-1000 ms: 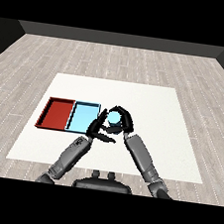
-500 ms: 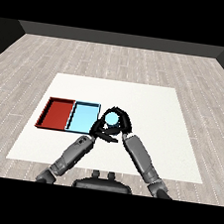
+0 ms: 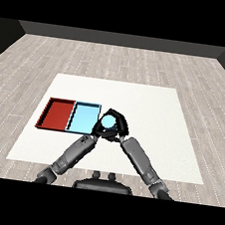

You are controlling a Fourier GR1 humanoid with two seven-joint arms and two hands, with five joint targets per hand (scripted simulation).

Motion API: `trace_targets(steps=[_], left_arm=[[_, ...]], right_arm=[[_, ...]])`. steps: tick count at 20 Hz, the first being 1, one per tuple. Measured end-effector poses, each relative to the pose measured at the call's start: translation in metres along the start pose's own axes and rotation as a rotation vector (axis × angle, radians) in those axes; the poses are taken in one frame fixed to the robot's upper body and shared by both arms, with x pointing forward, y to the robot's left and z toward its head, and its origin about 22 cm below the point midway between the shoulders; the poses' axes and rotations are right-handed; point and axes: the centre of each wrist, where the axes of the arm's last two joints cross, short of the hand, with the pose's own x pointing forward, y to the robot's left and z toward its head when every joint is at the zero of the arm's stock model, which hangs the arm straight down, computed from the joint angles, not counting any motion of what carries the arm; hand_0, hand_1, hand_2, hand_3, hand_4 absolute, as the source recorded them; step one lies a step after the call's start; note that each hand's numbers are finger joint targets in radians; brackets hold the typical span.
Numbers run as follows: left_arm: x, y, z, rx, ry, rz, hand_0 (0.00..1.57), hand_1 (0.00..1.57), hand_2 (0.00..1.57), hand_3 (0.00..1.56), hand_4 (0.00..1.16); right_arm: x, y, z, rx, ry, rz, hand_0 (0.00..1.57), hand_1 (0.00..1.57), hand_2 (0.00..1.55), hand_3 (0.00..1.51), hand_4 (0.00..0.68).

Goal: Pick the blue can and put it in the blue box

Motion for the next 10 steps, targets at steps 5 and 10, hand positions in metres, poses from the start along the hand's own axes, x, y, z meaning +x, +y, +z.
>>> trace_targets(steps=[5,10], left_arm=[[0.0032,-0.0024,-0.0034,0.038,0.043,-0.065,0.0,0.0,0.0,0.0,0.0],[0.0036,-0.0003,-0.0022,0.033,0.046,-0.164,0.0,0.0,0.0,0.0,0.21]], right_arm=[[0.0028,0.0005,-0.0056,0.012,-0.004,-0.005,1.48,1.48,1.46,1.41,0.572],[0.0044,0.0039,-0.0009,0.006,-0.009,0.009,1.47,1.47,1.46,1.4,0.559]])
